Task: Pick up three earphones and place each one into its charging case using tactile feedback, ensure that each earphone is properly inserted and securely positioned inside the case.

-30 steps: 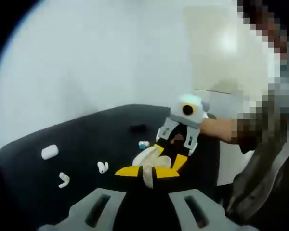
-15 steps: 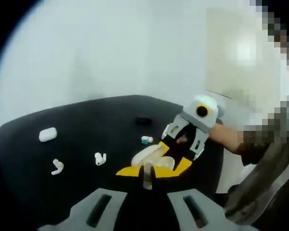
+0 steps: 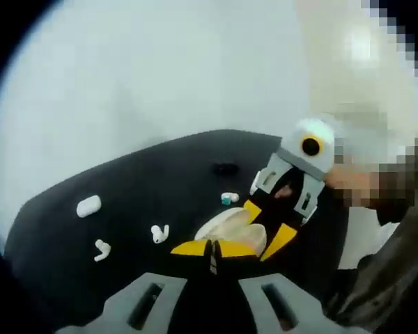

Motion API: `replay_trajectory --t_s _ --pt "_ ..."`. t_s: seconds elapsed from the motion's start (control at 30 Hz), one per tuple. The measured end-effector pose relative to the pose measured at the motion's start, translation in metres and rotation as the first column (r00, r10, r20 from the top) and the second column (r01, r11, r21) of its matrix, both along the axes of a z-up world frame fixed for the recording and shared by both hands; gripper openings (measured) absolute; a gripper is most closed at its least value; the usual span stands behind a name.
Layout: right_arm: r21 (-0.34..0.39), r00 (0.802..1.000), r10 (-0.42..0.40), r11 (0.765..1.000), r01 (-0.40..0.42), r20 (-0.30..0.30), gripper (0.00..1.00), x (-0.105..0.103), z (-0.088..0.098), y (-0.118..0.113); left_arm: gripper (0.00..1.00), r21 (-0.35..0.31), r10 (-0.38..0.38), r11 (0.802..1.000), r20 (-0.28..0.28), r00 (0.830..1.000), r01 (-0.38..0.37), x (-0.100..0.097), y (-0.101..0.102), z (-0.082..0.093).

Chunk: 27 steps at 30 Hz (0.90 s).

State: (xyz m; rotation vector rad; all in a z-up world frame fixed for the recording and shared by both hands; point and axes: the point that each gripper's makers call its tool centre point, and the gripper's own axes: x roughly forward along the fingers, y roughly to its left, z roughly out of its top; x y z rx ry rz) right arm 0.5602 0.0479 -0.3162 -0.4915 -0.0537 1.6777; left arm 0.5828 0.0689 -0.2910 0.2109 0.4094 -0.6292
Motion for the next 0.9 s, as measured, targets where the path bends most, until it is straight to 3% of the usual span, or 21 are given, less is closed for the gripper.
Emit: replay_trajectory --t_s 0.33,0.4,0.57,0.67,0.73,0.83,0.87,0.9 --pt "0.002 1.000 0.001 1.000 -0.001 -0.009 0.20 0.000 0.000 0.001 0.00 0.035 0.008 0.999 0.029 1.000 -0.009 -0.001 0.002 0.002" --pt "0.001 1.000 0.002 1.000 -0.002 -0.013 0.19 -0.001 0.000 0.001 0.00 -0.023 -0.007 1.000 0.018 1.000 0.007 -0.004 0.000 0.008" --pt "-0.005 1.000 0.008 1.000 -0.008 -0.026 0.17 -0.002 -0.001 0.001 0.00 -0.075 0.017 0.997 0.024 1.000 -0.015 -0.003 0.013 0.018" --pt "-0.006 0.999 0.007 1.000 -0.007 -0.033 0.16 -0.001 -0.001 0.000 0.00 -0.098 0.016 0.995 0.009 1.000 -0.015 -0.003 0.015 0.016" --pt "-0.010 0.998 -0.001 1.000 0.001 -0.061 0.16 0.000 -0.002 0.000 0.04 -0.093 0.024 0.995 -0.002 1.000 -0.024 -0.003 0.018 0.010" --pt "-0.026 0.990 -0.028 0.999 0.025 -0.139 0.18 0.003 -0.003 -0.001 0.06 -0.126 0.009 0.992 -0.065 0.998 -0.017 -0.005 0.017 -0.004" --pt "-0.027 0.989 -0.031 0.999 0.027 -0.147 0.18 0.005 -0.003 -0.001 0.06 -0.130 0.001 0.991 -0.067 0.998 -0.010 -0.004 0.017 -0.008" --pt "-0.037 0.980 -0.045 0.999 0.038 -0.194 0.19 0.004 -0.005 -0.002 0.06 -0.161 -0.008 0.987 -0.059 0.998 -0.001 -0.004 0.016 -0.007"
